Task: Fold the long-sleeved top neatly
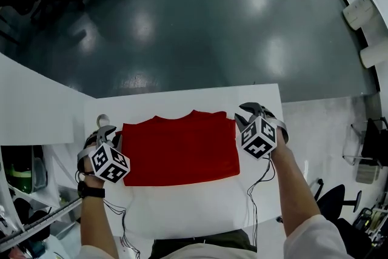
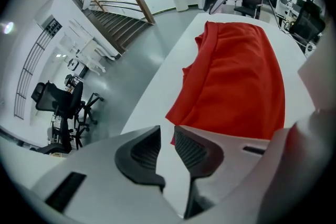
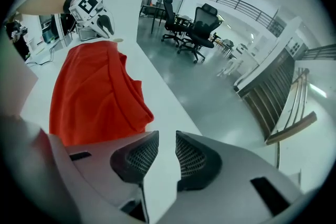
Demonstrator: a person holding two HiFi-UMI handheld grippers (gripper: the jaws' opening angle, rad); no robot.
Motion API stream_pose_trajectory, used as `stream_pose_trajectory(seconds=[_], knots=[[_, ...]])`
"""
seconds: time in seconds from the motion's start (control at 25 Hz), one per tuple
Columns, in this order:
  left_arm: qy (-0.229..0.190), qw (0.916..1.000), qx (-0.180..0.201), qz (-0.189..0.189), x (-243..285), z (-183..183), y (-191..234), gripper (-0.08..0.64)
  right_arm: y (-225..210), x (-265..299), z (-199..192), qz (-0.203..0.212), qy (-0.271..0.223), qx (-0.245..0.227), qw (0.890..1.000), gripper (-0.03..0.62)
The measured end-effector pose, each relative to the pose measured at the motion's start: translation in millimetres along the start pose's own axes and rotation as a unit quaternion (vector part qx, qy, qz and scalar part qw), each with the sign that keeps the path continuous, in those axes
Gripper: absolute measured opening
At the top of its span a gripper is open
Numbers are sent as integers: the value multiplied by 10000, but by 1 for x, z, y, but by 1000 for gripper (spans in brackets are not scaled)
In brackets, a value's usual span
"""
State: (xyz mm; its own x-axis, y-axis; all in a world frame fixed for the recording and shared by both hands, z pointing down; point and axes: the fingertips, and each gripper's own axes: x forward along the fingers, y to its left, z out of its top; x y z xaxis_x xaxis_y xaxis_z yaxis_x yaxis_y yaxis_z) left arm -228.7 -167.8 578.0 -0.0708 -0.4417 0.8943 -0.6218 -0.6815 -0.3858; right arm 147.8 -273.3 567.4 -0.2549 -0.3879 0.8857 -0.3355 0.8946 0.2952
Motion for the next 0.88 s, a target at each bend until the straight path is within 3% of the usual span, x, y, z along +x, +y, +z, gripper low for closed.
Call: stream_pose_trajectory(seconds=[0.24,0.4,0.6,0.88], knots=[[-431,9970,-638,22,-25,-5,-18,86,19,-27,-17,-74,-366,618,9974,107],[-773,9888,-1272,128,-47,-12,-23,84,26,-54,-21,-246,-737,1191,9898,89],[-1470,9652,-2152,196,-81,-14,-24,71,28,-93,-13,-476,-1327,1594,9771,80],[-2370,9307,-2785,20,-141,0,-28,71,37,-151,10,-476,-2102,1985,9561,81]])
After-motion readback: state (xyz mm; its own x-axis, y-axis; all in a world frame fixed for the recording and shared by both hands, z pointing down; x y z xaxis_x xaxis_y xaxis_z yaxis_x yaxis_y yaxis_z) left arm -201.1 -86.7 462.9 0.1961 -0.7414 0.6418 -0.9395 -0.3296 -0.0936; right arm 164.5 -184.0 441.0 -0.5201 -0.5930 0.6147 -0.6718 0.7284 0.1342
